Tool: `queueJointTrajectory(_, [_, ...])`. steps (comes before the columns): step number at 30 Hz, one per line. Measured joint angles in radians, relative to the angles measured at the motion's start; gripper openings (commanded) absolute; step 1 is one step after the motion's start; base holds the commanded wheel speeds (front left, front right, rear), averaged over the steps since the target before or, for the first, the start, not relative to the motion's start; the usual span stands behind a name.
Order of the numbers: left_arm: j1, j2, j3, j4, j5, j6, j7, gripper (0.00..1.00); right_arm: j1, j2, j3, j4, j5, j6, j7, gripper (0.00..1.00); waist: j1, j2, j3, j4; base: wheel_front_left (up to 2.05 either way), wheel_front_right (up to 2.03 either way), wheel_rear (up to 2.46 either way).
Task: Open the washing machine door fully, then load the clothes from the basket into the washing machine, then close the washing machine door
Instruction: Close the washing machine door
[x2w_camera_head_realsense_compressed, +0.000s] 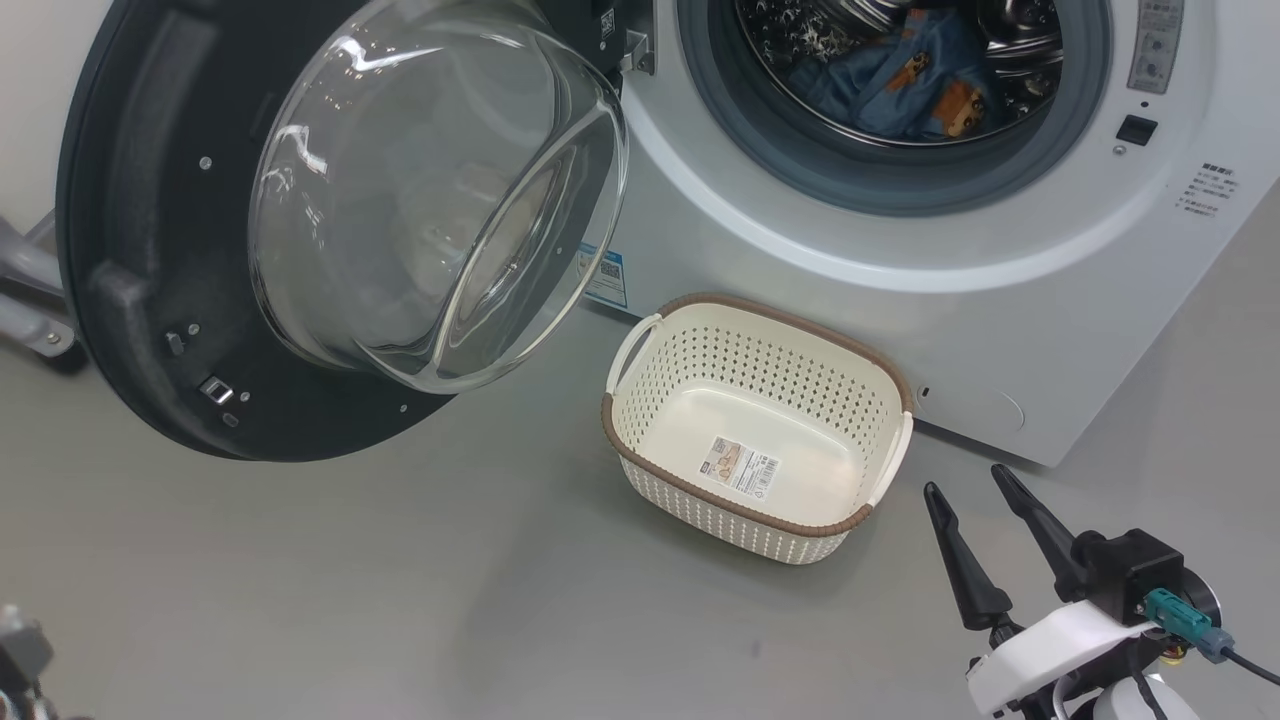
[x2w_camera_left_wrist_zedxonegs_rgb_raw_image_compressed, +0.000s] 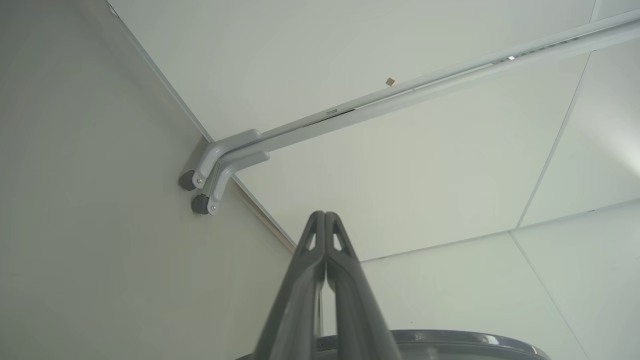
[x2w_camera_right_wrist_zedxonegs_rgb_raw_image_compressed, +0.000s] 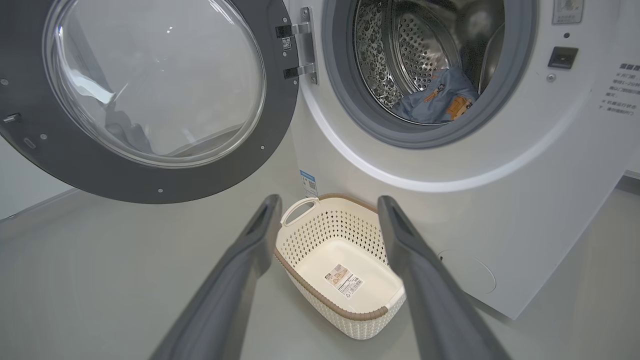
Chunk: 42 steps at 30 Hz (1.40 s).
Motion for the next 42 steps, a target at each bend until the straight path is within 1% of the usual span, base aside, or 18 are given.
queueJointTrajectory(1, [-0.055, 0.015, 0.029, 0.020, -0.048, -0.001, 0.025, 0.00, 0.000, -0.003, 0.000, 0.000, 0.000, 0.000, 0.000, 1.00, 0.0001, 0.0000, 0.006, -0.001, 0.00, 0.00, 0.00])
queueJointTrajectory(5, [-0.148, 0.072, 0.090, 0.058, -0.164, 0.001, 0.098, 0.00, -0.011, -0.006, 0.023, 0.000, 0.000, 0.000, 0.000, 1.00, 0.0000, 0.0000, 0.016, -0.012, 0.00, 0.00, 0.00])
queueJointTrajectory(9, [-0.205, 0.142, 0.122, 0.091, -0.193, 0.007, 0.147, 0.00, -0.023, -0.019, 0.035, -0.001, -0.003, 0.000, 0.000, 1.00, 0.0000, 0.0000, 0.030, -0.033, 0.00, 0.00, 0.00])
queueJointTrajectory(12, [-0.260, 0.183, 0.162, 0.126, -0.250, 0.009, 0.183, 0.00, -0.025, -0.036, 0.038, 0.000, -0.005, 0.000, 0.000, 1.00, 0.0000, 0.0000, 0.048, -0.061, 0.00, 0.00, 0.00])
queueJointTrajectory(17, [-0.280, 0.233, 0.178, 0.164, -0.284, 0.006, 0.232, 0.00, -0.040, -0.056, 0.038, 0.000, -0.005, 0.000, 0.000, 1.00, 0.0001, 0.0000, 0.072, -0.102, 0.00, 0.00, 0.00])
queueJointTrajectory(22, [-0.282, 0.249, 0.146, 0.210, -0.295, -0.002, 0.299, 0.00, -0.041, -0.078, 0.027, 0.001, -0.004, 0.000, 0.000, 1.00, 0.0000, 0.0000, 0.095, -0.144, 0.00, 0.00, 0.00])
queueJointTrajectory(29, [-0.308, 0.256, 0.114, 0.251, -0.297, -0.021, 0.342, 0.00, -0.043, -0.097, 0.019, 0.000, -0.004, 0.000, 0.000, 1.00, 0.0000, 0.0000, 0.125, -0.175, 0.00, 0.00, 0.00])
queueJointTrajectory(34, [-0.326, 0.268, 0.112, 0.288, -0.297, -0.044, 0.361, 0.00, -0.053, -0.110, 0.021, -0.001, -0.003, 0.000, 0.000, 1.00, 0.0000, 0.0000, 0.143, -0.187, 0.00, 0.00, 0.00])
queueJointTrajectory(42, [-0.338, 0.294, 0.095, 0.329, -0.314, -0.089, 0.436, 0.00, -0.054, -0.131, 0.022, -0.001, -0.001, 0.000, 0.000, 1.00, 0.0001, 0.0000, 0.162, -0.195, 0.00, 0.00, 0.00])
